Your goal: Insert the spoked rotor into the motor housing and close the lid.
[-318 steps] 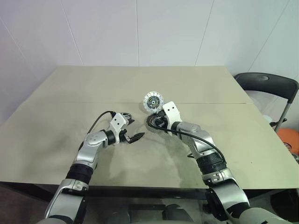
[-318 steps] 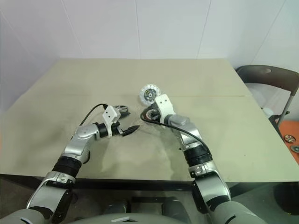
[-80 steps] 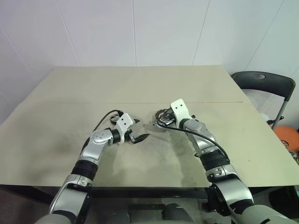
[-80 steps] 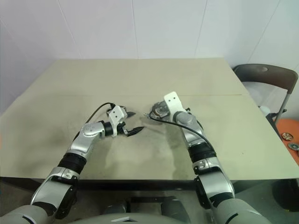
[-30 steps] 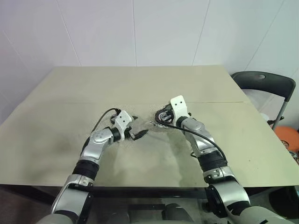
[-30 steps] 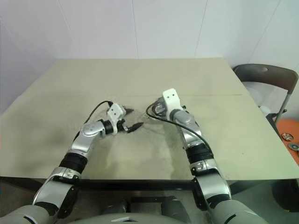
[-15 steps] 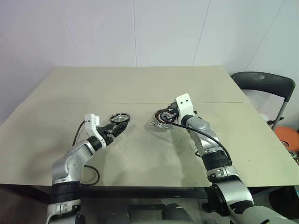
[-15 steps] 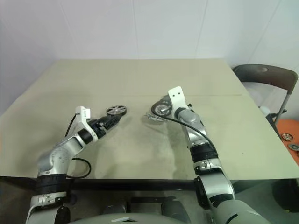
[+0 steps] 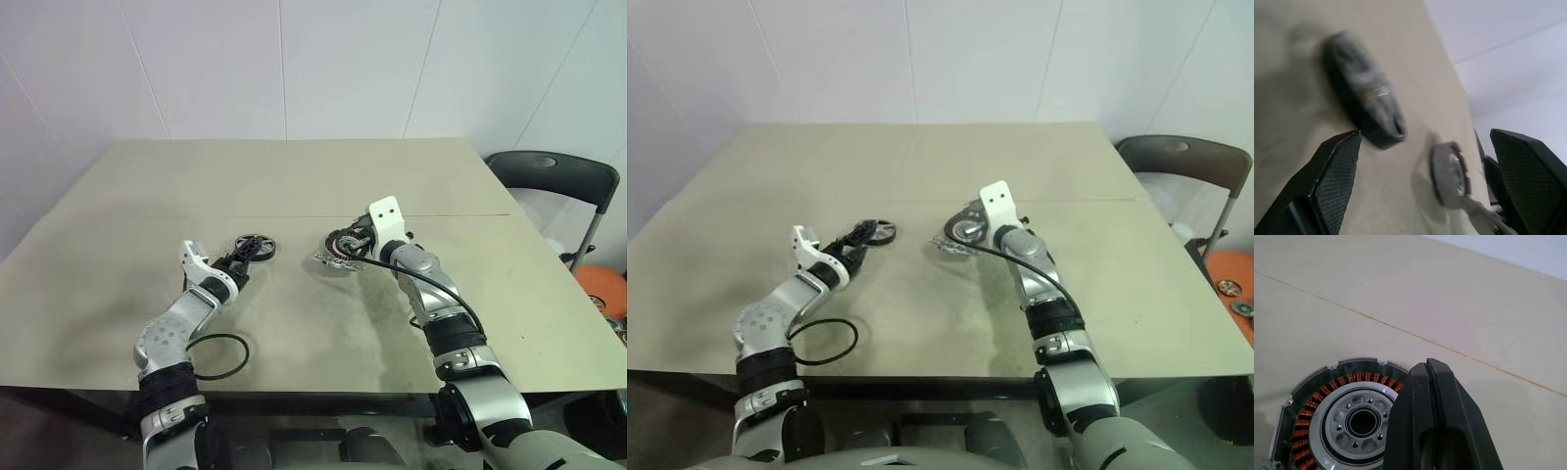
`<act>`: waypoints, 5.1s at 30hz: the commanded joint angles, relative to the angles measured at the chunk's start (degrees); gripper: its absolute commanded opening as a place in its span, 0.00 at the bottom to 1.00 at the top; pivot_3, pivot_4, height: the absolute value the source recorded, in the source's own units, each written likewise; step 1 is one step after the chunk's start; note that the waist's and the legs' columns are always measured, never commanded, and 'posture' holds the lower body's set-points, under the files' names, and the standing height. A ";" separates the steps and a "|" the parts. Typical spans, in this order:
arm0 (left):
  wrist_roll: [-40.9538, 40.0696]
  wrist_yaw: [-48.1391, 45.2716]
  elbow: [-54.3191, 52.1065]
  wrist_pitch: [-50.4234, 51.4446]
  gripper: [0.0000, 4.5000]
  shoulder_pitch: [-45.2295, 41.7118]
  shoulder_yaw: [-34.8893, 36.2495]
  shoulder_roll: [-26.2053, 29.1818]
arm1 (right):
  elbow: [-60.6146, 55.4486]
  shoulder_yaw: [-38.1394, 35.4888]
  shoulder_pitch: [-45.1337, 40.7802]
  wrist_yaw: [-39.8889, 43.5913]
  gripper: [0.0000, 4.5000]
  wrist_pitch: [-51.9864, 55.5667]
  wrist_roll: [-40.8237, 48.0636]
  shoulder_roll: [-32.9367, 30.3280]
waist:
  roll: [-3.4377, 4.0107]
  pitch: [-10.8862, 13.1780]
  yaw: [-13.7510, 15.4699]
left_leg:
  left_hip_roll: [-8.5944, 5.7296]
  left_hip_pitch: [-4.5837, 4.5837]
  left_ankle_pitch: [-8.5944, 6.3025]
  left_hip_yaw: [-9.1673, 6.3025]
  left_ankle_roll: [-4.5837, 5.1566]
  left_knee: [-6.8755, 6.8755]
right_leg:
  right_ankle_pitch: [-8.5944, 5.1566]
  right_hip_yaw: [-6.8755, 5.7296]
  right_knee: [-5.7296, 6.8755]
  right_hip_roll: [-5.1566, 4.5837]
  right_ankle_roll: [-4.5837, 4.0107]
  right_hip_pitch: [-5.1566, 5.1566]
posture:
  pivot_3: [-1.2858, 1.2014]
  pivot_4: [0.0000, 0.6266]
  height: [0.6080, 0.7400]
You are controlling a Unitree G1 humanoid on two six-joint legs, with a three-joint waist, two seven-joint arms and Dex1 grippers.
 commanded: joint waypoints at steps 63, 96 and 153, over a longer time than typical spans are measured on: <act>-1.54 -5.81 10.60 -10.47 0.09 -10.55 -1.73 1.79 | -19.88 7.87 4.88 24.54 0.42 12.14 1.53 -15.84 | -0.39 0.27 0.15 | -0.02 -0.11 0.00 0.04 -0.03 -0.15 | -0.02 0.00 -0.19 -0.02 0.02 -0.10 | 0.52 0.00 1.00; -1.29 -5.53 12.47 -11.69 0.09 -11.75 -0.99 2.92 | -19.16 11.07 6.17 20.85 0.00 10.95 -2.94 -13.56 | -0.59 0.35 0.09 | -0.01 -0.08 0.03 0.04 -0.07 -0.05 | -0.04 0.00 -0.18 -0.01 0.06 -0.05 | 0.52 0.00 1.00; -1.04 -5.82 12.61 -12.80 0.09 -11.38 -2.22 0.92 | -18.13 18.76 -0.06 30.52 0.01 8.51 -11.27 -16.86 | -0.69 0.45 0.21 | -0.01 -0.11 0.03 0.04 -0.09 -0.17 | -0.01 0.00 -0.20 -0.03 0.02 -0.11 | 0.52 0.00 1.00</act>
